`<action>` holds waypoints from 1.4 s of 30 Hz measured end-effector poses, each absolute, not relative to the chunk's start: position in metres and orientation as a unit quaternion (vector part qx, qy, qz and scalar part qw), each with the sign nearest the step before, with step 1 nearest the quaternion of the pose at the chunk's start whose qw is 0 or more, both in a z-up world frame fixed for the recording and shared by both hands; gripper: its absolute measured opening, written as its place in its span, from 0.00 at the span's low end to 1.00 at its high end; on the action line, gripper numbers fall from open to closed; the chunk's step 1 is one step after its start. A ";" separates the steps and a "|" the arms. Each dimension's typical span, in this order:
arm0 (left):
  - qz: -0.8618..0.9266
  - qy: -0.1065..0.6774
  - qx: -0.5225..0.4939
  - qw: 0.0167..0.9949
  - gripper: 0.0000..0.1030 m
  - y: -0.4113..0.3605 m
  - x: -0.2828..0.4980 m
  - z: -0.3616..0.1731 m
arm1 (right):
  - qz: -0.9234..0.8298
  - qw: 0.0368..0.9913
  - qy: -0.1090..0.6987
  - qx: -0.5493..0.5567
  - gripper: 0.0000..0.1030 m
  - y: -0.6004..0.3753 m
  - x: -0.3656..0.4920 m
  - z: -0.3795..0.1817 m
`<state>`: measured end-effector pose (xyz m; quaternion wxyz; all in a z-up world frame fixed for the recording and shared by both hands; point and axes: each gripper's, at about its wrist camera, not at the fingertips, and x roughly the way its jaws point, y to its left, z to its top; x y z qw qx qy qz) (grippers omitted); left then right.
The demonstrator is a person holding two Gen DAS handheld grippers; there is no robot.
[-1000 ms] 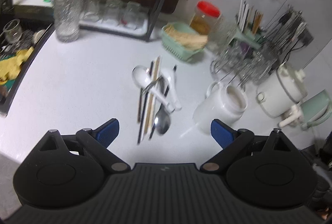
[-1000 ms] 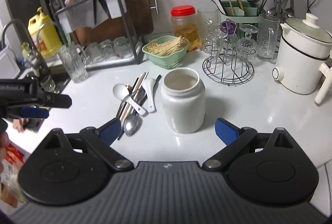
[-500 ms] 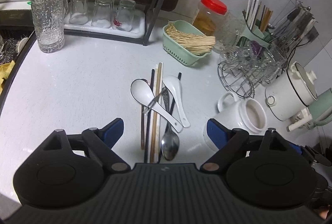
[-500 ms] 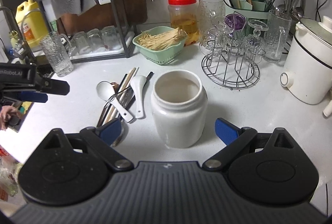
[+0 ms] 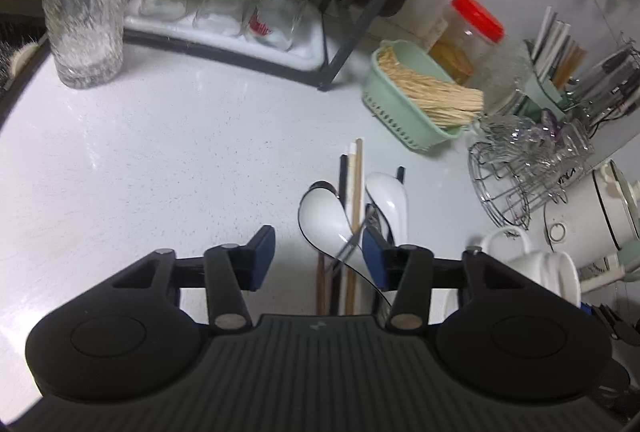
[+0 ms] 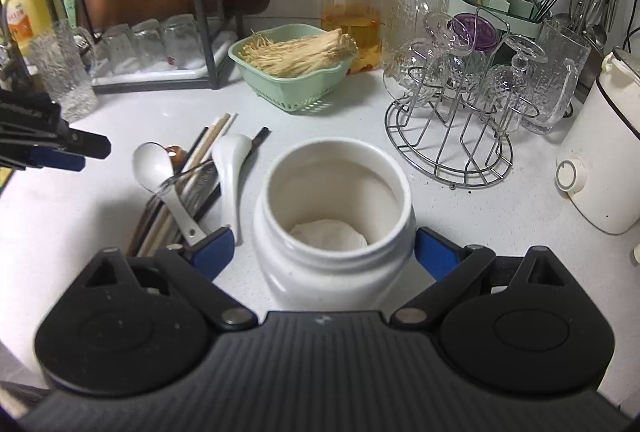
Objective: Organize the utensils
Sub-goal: 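Close the left tool on the white ceramic spoon's handle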
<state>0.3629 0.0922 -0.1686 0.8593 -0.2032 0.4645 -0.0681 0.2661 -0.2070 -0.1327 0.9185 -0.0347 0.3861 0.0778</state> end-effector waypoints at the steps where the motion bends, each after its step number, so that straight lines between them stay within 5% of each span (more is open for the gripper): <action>1: -0.067 0.468 -0.205 0.857 0.50 0.093 0.368 -0.174 | 0.074 0.917 0.390 -0.035 0.93 -0.206 0.268 -0.134; 10: -0.085 0.473 -0.205 0.853 0.43 0.096 0.400 -0.197 | 0.061 0.913 0.402 -0.036 0.88 -0.204 0.270 -0.139; 29: -0.094 0.466 -0.193 0.858 0.07 0.093 0.409 -0.214 | 0.066 0.904 0.421 -0.044 0.88 -0.200 0.280 -0.137; 42: -0.067 0.432 -0.158 0.886 0.05 0.093 0.389 -0.180 | 0.068 0.907 0.414 -0.046 0.88 -0.197 0.275 -0.137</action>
